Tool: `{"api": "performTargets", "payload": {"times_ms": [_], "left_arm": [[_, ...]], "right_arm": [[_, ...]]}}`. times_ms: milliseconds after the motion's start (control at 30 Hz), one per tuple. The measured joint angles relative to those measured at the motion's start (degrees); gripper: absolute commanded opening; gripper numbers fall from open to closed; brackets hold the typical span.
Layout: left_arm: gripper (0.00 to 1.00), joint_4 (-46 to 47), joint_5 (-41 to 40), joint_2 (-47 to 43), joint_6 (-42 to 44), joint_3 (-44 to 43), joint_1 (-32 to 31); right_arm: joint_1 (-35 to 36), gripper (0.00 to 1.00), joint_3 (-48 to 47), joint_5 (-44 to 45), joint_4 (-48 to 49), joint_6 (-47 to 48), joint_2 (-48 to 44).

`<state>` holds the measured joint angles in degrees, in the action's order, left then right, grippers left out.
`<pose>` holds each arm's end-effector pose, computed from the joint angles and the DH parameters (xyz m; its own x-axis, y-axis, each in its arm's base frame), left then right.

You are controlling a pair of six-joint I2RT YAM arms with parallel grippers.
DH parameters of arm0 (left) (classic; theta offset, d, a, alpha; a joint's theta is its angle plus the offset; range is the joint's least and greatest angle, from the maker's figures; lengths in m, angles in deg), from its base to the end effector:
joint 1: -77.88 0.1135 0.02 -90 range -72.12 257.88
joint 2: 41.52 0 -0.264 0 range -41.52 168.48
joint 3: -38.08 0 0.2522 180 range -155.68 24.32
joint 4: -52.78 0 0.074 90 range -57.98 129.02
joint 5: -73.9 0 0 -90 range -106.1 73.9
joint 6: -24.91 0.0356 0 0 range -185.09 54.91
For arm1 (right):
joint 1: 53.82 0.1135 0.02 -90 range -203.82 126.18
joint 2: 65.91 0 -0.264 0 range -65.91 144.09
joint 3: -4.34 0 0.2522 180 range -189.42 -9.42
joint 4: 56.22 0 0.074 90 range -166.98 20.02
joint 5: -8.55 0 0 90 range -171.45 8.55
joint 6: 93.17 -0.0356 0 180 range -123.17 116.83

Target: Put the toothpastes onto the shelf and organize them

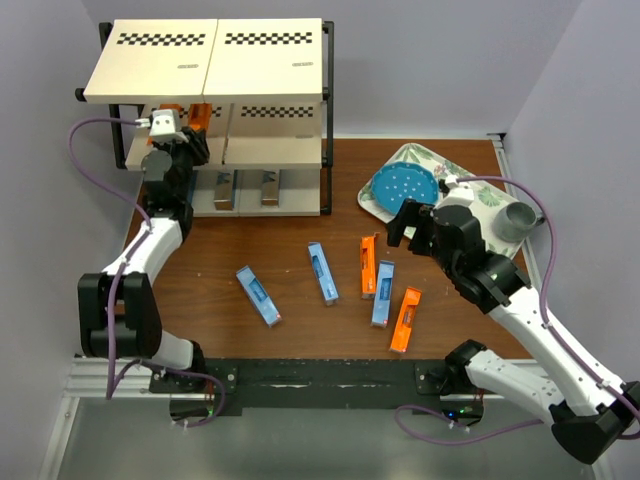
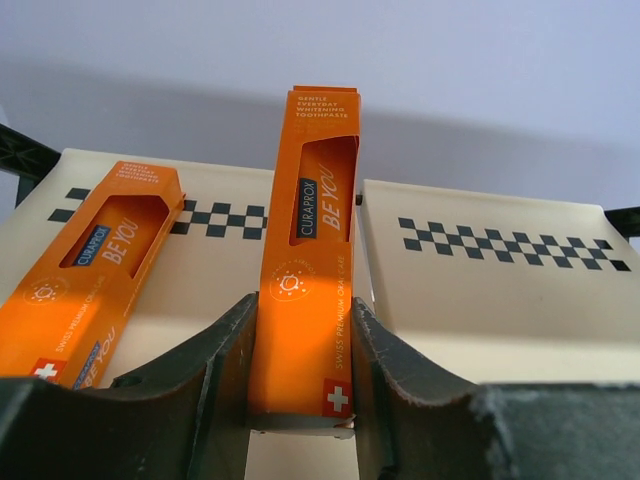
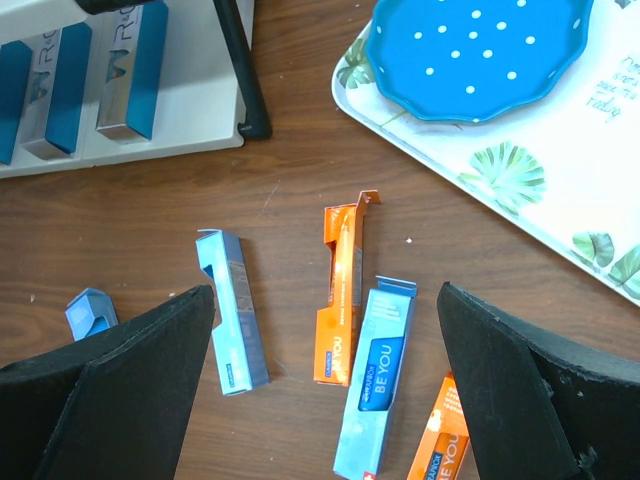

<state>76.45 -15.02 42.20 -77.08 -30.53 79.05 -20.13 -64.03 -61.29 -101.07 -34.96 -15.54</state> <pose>0.3429 0.0063 0.3265 0.1459 -0.2048 -0.9679 0.0292 0.9788 -0.2027 0.1627 0.0937 0.3462 -0.4590 0.2884 -0.8404 -0.0272 0.9409 0.3377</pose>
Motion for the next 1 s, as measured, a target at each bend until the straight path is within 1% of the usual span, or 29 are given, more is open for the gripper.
{"api": "performTargets", "payload": {"times_ms": [133,300,467,633,700,833,1000], "left_arm": [[0.46,2.4,0.2,1.3,-1.0,0.4,0.0],[0.51,5.8,0.1,1.3,-1.5,3.0,0.0],[0.58,7.5,0.0,1.3,-2.0,3.7,0.0],[0.67,8.3,0.0,1.3,-2.0,3.7,0.0],[0.71,7.8,0.0,0.9,-1.9,3.7,0.0],[0.75,4.7,-0.2,-1.7,-1.9,3.7,0.0],[0.77,-1.5,-1.8,-9.2,-2.0,3.7,0.0]], "right_arm": [[0.0,0.98,0.0,0.3,0.3,0.3,0.0],[0.0,0.99,0.0,0.4,0.3,0.6,0.6],[0.0,0.98,0.6,0.4,0.3,1.0,0.8],[0.0,0.98,0.6,0.4,0.3,1.0,0.8],[0.0,0.98,0.6,0.4,0.3,1.0,0.7],[-0.1,0.98,0.7,0.4,0.3,1.0,0.6],[-0.1,0.98,0.7,0.4,0.3,1.2,0.5]]}}
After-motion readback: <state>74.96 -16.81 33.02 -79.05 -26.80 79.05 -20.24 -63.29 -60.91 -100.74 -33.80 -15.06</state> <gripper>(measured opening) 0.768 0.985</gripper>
